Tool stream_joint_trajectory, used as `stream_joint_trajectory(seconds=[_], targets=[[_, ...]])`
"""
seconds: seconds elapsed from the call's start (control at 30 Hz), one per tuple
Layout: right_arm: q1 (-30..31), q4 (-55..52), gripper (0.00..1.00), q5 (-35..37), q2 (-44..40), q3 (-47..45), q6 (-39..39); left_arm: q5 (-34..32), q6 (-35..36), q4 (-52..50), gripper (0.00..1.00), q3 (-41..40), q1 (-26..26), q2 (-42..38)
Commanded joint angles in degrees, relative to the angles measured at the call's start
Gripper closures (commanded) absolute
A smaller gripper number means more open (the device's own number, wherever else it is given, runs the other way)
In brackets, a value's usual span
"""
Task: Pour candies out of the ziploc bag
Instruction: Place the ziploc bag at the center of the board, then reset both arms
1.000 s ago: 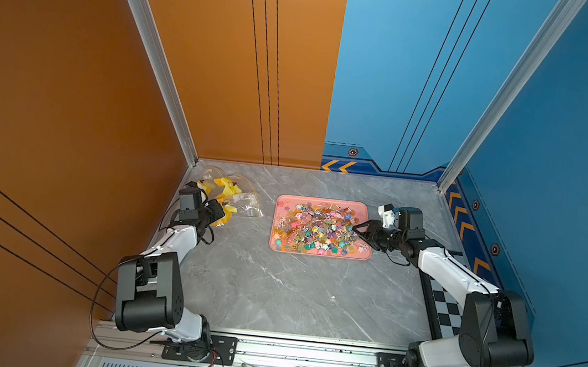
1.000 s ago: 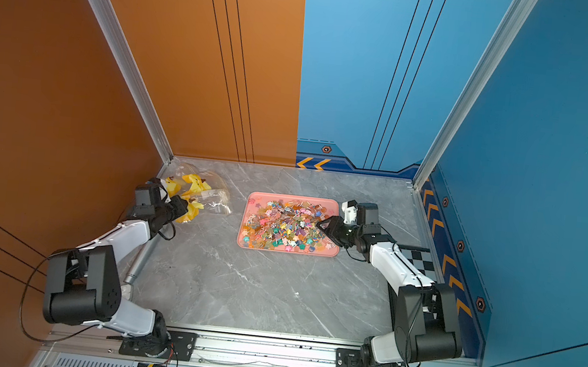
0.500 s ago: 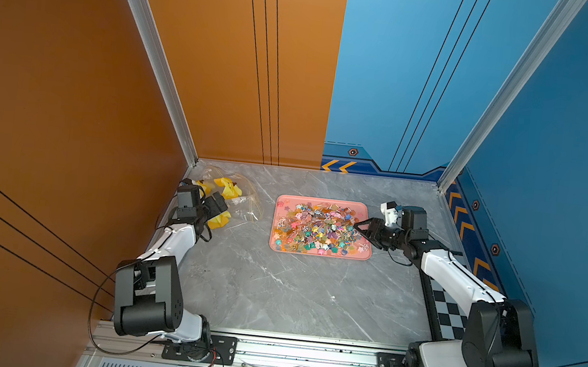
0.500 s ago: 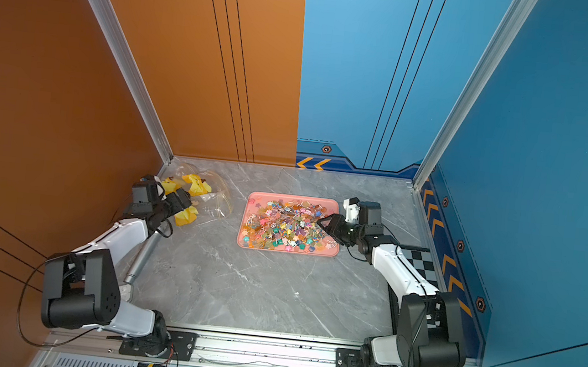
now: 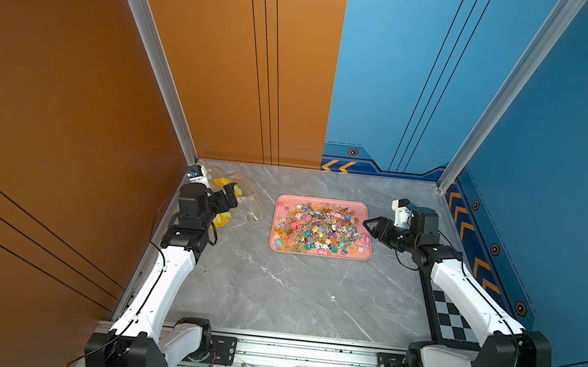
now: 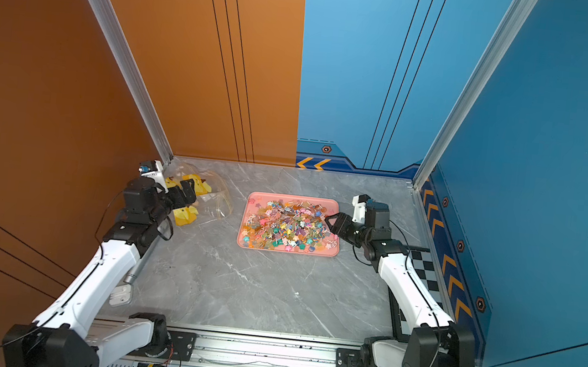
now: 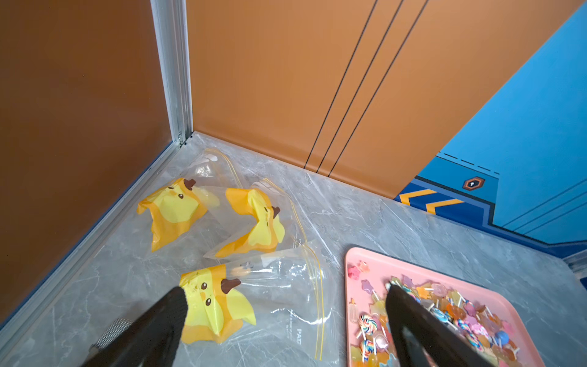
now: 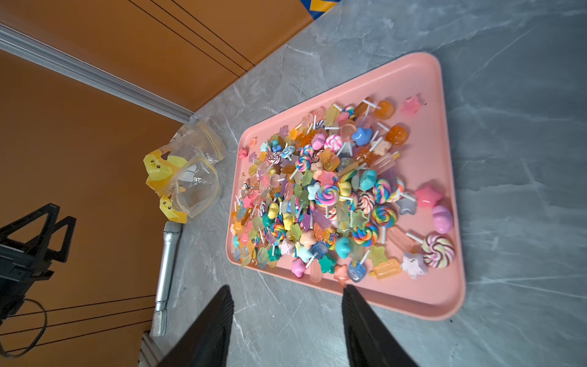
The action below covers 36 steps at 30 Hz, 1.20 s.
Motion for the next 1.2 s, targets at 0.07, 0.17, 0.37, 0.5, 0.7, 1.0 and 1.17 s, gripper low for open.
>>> stream_joint_trajectory(seconds=[0.07, 0.17, 0.37, 0.5, 0.7, 1.0, 1.17], targets=[[0.0, -5.3, 0.39, 15.7, -7.0, -2.4, -4.8, -8.2, 5.7, -2.6, 0.02, -2.2, -5.3, -3.8], [0.2, -4.9, 0.28, 23.1, -12.0, -5.4, -7.4, -9.4, 7.0, -3.2, 0.02, -2.9, -7.2, -5.3], [0.3, -4.4, 0.01, 37.1, -22.9, -11.6, -11.1, -13.6, 9.9, -2.1, 0.02, -7.6, -11.0, -8.7], [0.8, -4.0, 0.00, 43.7, -28.2, -16.4, -12.5, -18.0, 11.7, -0.4, 0.02, -12.2, -13.8, -11.4], [2.9, -2.8, 0.00, 53.3, -33.7, -24.0, -16.4, -25.5, 13.9, 2.1, 0.02, -20.1, -18.0, -13.9], [15.3, 8.9, 0.00, 73.8, -45.8, -40.3, -26.7, -38.8, 15.4, 3.5, 0.02, -29.1, -24.5, -16.8], [20.7, 11.3, 0.00, 75.5, -53.7, -44.3, -31.5, -46.9, 15.0, 3.6, 0.02, -33.7, -30.4, -21.2]])
